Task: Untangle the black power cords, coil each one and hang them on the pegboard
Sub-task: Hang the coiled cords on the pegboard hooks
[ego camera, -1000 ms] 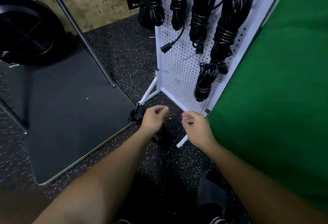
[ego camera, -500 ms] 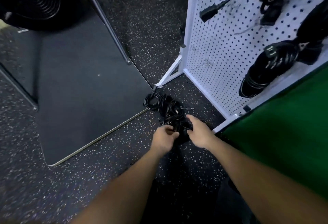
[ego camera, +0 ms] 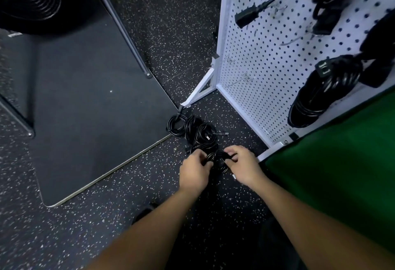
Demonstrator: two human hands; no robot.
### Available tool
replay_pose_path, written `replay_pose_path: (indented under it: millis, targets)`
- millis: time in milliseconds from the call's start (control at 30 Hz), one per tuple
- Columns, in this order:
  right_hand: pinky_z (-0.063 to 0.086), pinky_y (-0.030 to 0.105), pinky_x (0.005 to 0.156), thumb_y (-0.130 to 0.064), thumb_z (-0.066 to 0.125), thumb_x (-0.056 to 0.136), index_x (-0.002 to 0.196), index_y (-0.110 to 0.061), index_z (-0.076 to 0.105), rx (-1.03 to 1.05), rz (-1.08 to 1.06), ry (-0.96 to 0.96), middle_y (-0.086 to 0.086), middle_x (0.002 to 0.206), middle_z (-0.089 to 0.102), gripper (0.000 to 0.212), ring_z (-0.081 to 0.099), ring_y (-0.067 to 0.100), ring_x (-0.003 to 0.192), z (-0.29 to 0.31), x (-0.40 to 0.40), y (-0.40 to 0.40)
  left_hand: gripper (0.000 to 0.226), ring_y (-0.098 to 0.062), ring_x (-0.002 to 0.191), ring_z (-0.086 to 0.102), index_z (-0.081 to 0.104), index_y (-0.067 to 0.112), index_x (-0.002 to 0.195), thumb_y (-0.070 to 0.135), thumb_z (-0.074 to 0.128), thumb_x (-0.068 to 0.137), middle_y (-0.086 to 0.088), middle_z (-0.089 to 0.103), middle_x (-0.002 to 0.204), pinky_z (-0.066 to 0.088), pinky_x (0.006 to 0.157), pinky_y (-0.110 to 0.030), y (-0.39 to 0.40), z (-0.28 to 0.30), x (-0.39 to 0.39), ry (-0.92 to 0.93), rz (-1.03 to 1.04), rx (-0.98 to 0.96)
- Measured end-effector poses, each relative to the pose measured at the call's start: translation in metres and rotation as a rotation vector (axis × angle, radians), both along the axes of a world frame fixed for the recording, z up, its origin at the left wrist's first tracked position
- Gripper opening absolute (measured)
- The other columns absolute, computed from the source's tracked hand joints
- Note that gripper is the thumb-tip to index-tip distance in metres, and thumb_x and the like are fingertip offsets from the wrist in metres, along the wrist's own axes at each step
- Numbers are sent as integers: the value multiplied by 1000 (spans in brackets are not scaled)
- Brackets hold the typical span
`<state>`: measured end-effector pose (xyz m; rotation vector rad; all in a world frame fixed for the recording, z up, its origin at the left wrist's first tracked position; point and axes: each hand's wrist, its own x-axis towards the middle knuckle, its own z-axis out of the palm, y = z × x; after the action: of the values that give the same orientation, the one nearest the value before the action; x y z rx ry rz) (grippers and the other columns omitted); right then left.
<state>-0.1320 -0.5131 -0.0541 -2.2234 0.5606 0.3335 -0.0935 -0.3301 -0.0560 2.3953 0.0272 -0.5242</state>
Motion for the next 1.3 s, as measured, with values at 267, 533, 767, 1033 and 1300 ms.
replay_pose_path:
  millis: [267,533,767,1033,1300]
  targets:
    - [63,46,100,-32,66,110,127,-29,68,547,-214,-115,-2,116,80,17,81,15,101,63,-10,7,18,-16,93,74,71,29,95,17,83,95,9,77,95,62,90,-47,-2,69,44,-61,31,-407]
    - [65,45,98,-15,68,108,120,-22,74,541,-383,-403,-3,109,82,16,81,15,102,133,13,15,24,-2,99,73,79,20,109,3,83,93,7,80,103,59,97,-26,-27,149,76,-173,36,-673]
    - [62,38,97,-28,74,105,130,-29,66,332,-454,-657,-11,116,78,26,75,6,106,169,22,17,21,-17,107,78,79,13,113,-2,77,98,0,83,108,61,100,-32,-54,207,94,-238,-17,-875]
    - [47,7,89,-38,63,111,163,-21,44,191,-530,-751,-20,130,64,58,64,0,120,198,26,15,21,-23,110,78,79,9,119,-2,74,101,-5,82,112,61,98,-30,-78,239,101,-278,-88,-1023]
    - [60,38,103,-9,65,107,166,-14,40,354,-606,-770,-10,120,77,64,75,7,111,191,32,12,19,-17,103,80,84,11,118,5,76,101,2,84,106,64,98,-36,-113,248,111,-266,-105,-926]
